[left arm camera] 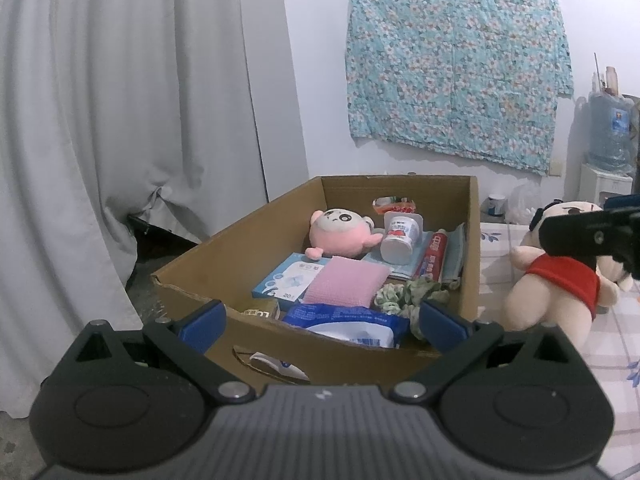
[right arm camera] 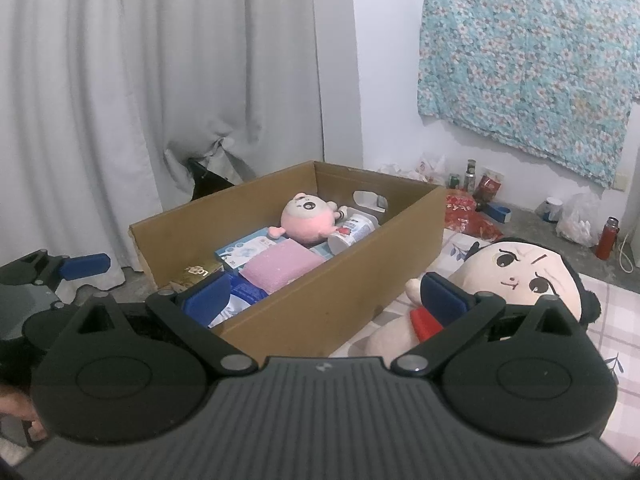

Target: Organize soft objects

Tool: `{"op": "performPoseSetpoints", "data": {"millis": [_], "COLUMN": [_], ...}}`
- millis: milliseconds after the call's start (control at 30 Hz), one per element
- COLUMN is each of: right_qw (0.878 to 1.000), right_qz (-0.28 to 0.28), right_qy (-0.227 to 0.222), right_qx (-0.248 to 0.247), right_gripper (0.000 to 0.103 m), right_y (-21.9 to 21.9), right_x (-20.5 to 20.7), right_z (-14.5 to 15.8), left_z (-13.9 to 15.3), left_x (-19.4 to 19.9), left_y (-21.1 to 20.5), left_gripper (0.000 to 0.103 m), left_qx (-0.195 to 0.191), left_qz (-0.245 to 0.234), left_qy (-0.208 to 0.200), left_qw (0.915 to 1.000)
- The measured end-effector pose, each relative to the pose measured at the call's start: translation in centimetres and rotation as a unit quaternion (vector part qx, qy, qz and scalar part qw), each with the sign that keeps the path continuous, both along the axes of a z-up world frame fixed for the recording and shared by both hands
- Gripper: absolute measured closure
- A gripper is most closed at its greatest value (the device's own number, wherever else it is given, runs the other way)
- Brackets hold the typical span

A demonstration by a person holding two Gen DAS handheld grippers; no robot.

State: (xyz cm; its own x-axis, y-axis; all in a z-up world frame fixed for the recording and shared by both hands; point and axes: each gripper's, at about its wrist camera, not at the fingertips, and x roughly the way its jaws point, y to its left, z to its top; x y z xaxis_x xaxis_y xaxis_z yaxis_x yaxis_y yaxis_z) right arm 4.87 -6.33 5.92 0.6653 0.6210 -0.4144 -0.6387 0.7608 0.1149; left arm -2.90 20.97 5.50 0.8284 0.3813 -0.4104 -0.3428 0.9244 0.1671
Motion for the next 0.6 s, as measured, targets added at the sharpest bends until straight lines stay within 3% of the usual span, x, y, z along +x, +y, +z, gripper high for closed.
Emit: {"op": "performPoseSetpoints", "data": {"millis": [600], "right_qw": [1.000], "right_qz": [-0.001], "right_qy": [0.004], "right_qx": [-0.001], "right_gripper": [0.001], "right_y": [-0.27], "right_x": [0.33], "right_z": [-0.26], "left_z": [-0.15], "left_x": [0.00], "left_y": [-0.34], "left_gripper": [0.000], "left_qx": [0.005], "left_qz": [-0.004], "left_qy": [0.004], "left_qw": [1.0000]}}
